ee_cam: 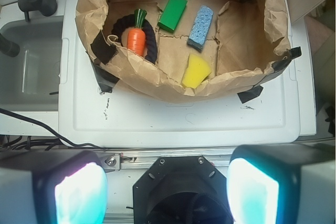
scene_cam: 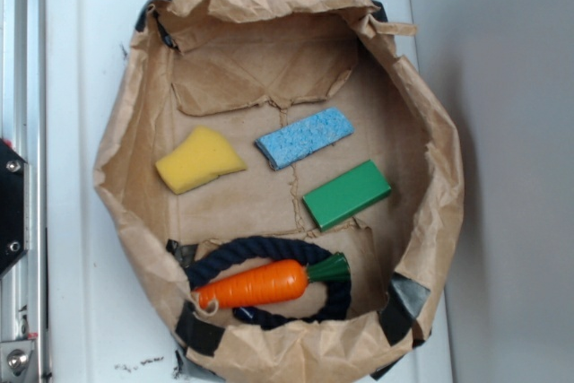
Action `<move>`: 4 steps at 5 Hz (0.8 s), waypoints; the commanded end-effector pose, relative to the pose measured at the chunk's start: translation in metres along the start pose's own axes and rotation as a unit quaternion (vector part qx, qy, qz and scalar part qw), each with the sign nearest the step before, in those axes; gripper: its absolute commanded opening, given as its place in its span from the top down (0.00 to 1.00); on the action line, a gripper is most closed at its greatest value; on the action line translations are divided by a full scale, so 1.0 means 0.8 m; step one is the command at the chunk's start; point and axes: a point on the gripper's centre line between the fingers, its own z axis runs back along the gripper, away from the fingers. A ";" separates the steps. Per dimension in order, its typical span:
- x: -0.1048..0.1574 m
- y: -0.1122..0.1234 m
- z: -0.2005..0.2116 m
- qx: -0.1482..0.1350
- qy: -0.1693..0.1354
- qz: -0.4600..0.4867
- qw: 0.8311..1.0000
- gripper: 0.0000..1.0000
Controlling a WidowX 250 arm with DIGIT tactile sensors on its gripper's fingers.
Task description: Grab the green block.
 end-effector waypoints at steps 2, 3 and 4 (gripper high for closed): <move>-0.016 -0.003 0.003 -0.021 0.008 -0.008 1.000 0.00; -0.011 -0.021 -0.001 -0.037 0.003 -0.030 0.999 0.00; 0.017 -0.039 -0.012 -0.038 0.003 -0.033 0.999 0.00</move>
